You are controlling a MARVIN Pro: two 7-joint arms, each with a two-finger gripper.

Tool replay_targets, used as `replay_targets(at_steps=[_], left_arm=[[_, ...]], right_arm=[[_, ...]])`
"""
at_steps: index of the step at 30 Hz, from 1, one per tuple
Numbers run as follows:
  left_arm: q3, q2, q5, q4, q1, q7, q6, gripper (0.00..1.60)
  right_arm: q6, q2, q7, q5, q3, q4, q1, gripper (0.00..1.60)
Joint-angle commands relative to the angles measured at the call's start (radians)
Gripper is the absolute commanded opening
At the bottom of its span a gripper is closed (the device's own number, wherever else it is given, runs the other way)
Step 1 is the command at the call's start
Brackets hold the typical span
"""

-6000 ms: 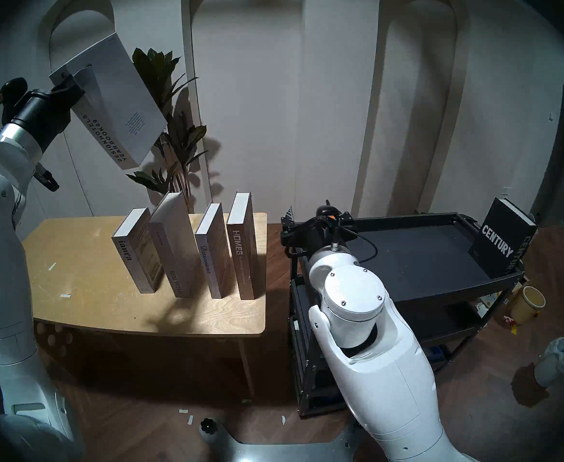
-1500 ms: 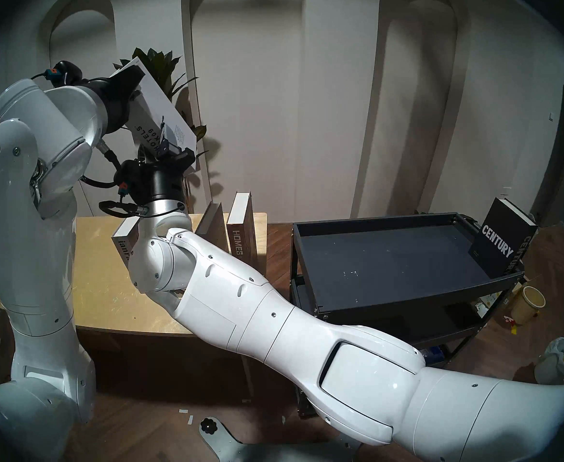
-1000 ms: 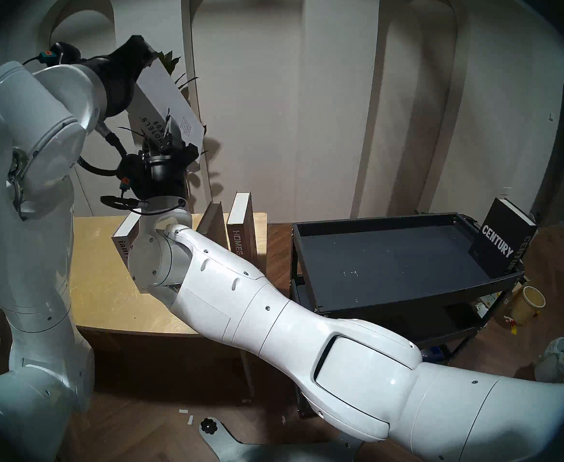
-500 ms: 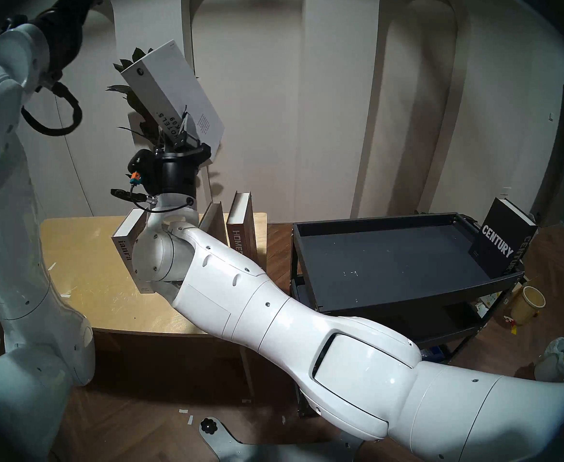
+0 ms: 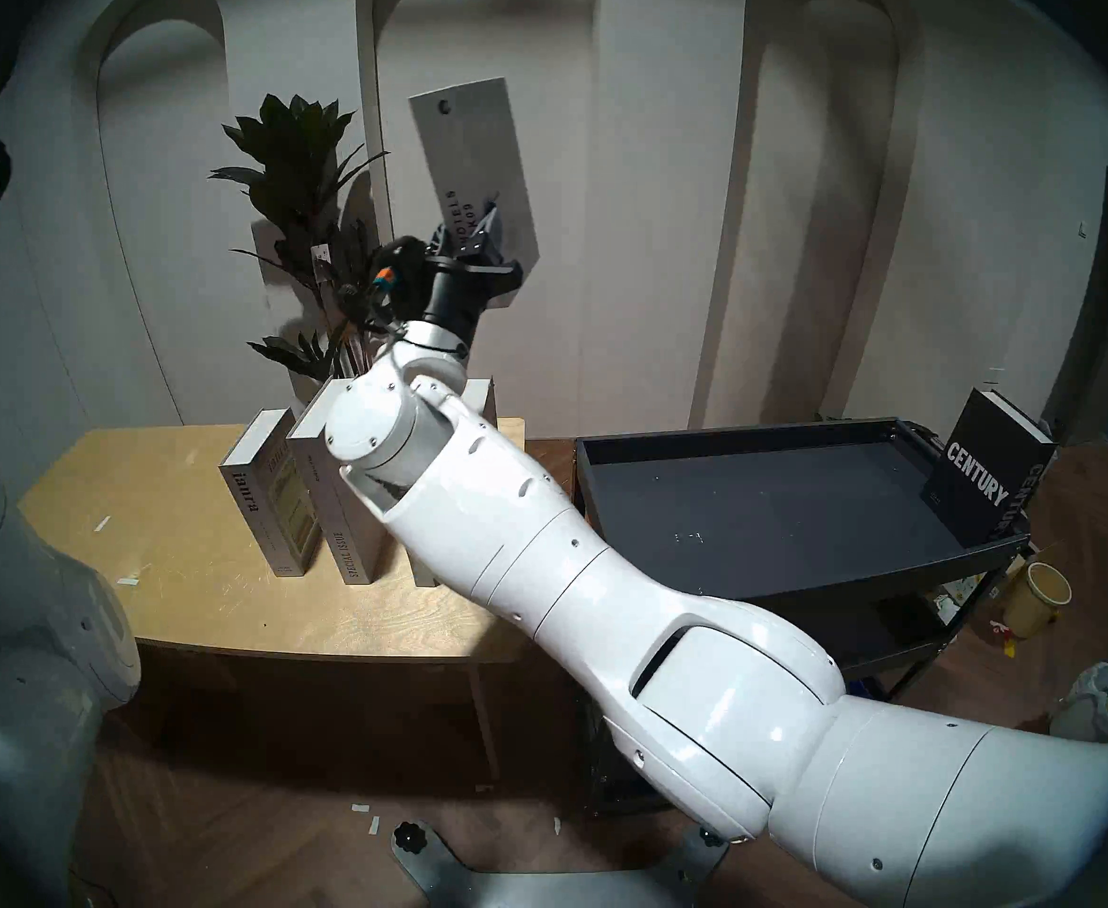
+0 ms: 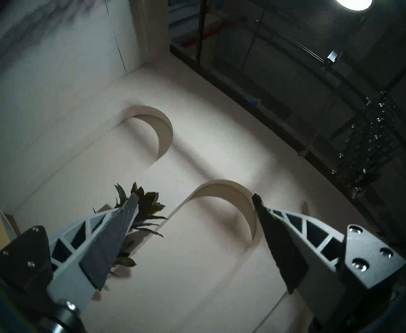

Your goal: Move the books from the display table onto the shelf, standing them upright with spines facing out and tallest at one end

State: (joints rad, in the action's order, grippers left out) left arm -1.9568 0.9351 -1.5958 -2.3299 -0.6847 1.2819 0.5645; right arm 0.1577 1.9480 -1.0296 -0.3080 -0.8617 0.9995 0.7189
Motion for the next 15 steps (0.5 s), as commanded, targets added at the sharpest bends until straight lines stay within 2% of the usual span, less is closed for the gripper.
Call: replay_targets(at_steps=[1,2,9,15], left_arm=[[-0.109,-0.061,0.088,0.098,-0.093,0.081,0.062,1.6],[-0.109,-0.061,0.088,0.098,-0.093,0.081,0.062,1.6],[-0.202,-0.038,0.166,0.244,-0.201,-0.007,0.108,1.6],[-0.244,-0.027,0.202,0.311,-0.254,-0.052,0.128,1.6]], right_arm=[[-0.003,-0.039,-0.01,0.033,-0.074,0.115,-0.012,0.0],[-0.003,-0.039,-0.01,0.033,-0.074,0.115,-0.012,0.0],[0.007,-0.095,-0.013,0.06,-0.123,0.216,0.008,0.0],[0.015,-0.142,-0.016,0.077,-0.161,0.267,0.027,0.0]])
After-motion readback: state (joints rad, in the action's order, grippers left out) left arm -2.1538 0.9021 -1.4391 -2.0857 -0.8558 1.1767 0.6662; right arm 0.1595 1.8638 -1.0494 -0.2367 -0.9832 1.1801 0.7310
